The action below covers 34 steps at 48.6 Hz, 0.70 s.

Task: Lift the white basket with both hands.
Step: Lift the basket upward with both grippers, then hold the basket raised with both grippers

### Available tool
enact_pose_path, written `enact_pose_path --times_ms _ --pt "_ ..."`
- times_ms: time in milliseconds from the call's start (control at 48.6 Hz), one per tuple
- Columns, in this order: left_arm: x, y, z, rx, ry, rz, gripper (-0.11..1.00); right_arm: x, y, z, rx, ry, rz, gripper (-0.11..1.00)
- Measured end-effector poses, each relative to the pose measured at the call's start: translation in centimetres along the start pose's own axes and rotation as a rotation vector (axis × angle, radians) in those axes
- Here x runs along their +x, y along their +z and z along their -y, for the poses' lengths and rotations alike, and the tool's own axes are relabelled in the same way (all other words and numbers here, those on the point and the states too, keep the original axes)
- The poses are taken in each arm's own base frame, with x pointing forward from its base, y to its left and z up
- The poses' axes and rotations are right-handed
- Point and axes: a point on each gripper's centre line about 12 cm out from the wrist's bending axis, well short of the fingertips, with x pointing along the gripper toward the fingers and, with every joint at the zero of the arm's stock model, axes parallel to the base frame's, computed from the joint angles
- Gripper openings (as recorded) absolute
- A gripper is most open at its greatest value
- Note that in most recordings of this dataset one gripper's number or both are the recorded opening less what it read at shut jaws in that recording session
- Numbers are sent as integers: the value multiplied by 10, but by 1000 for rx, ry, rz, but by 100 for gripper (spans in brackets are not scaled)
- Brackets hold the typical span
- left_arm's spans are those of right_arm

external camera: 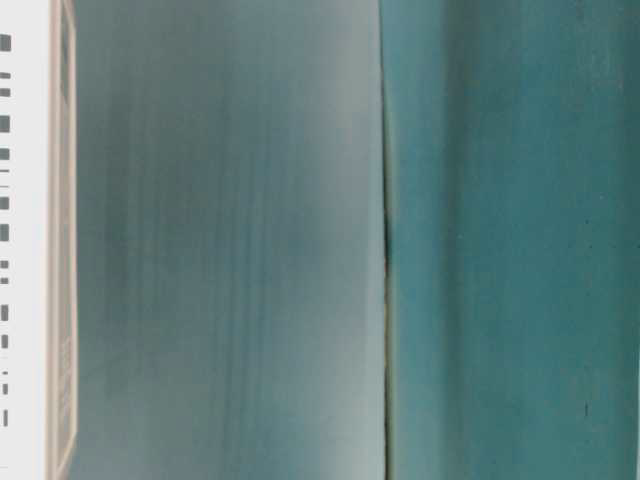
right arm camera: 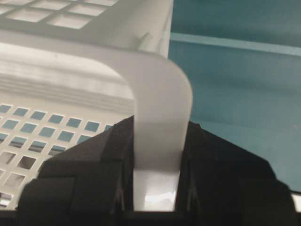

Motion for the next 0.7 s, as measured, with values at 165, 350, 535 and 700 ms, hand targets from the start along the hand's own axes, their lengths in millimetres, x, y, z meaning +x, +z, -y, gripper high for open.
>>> enact_pose_path --times_ms 165,350,535,700 --pt "-1 0 0 12 7 -3 14 0 0 0 -1 -2 1 18" --pt "1 1 0 15 10 -7 14 0 0 0 1 -5 2 18" --pt "3 1 0 14 13 -8 14 0 0 0 -1 -5 0 18" --pt "3 1 0 16 12 -7 14 1 0 0 0 -8 0 18"
